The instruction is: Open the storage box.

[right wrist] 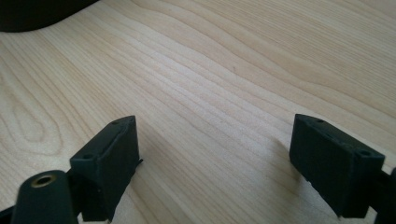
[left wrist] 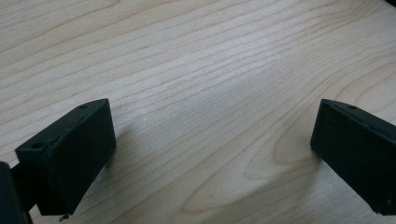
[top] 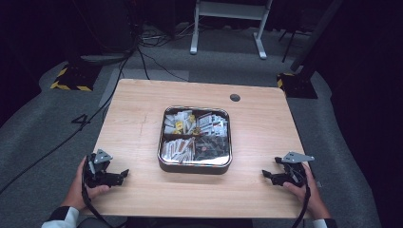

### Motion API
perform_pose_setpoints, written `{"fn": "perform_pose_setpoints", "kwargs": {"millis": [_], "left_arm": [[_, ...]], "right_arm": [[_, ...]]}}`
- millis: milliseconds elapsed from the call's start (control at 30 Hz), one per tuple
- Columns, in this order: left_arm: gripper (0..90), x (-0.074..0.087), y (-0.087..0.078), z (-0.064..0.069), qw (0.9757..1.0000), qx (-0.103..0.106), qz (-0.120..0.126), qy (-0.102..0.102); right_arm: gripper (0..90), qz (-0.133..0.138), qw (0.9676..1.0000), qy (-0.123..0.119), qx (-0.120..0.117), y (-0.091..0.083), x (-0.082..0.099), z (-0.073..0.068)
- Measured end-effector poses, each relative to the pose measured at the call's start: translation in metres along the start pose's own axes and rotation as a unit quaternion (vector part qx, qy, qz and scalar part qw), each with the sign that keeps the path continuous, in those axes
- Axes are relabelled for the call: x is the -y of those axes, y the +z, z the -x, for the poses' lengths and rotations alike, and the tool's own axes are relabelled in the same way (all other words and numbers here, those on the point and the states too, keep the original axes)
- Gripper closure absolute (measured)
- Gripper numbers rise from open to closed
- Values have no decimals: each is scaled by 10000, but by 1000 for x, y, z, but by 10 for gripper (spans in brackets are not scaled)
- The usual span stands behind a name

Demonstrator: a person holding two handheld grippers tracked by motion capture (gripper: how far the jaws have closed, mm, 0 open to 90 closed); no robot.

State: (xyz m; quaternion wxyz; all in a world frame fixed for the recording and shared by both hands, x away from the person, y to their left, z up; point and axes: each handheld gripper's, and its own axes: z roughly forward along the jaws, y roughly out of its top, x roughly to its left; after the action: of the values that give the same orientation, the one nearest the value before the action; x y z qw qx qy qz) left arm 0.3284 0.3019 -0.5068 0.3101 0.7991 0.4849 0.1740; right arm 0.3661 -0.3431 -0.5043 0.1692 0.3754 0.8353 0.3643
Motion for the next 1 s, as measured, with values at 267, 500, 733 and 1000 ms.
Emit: {"fn": "perform_pose_setpoints", "kwargs": {"millis": [267, 500, 733, 1000], "left_arm": [[2, 0, -1, -2, 10000, 54, -28, 57], [2, 0, -1, -4, 9999, 76, -6, 93], [2, 0, 0, -4, 9999, 80, -1, 98], [2, 0, 0, -4, 9999, 87, -1, 98]], "right_arm": [[147, -14, 9997, 187, 187, 2, -2, -1], [149, -56, 9997, 166, 176, 2, -3, 1], [206, 59, 9994, 317, 126, -1, -9, 6], [236, 221, 9995, 210, 90, -9, -31, 5]]}}
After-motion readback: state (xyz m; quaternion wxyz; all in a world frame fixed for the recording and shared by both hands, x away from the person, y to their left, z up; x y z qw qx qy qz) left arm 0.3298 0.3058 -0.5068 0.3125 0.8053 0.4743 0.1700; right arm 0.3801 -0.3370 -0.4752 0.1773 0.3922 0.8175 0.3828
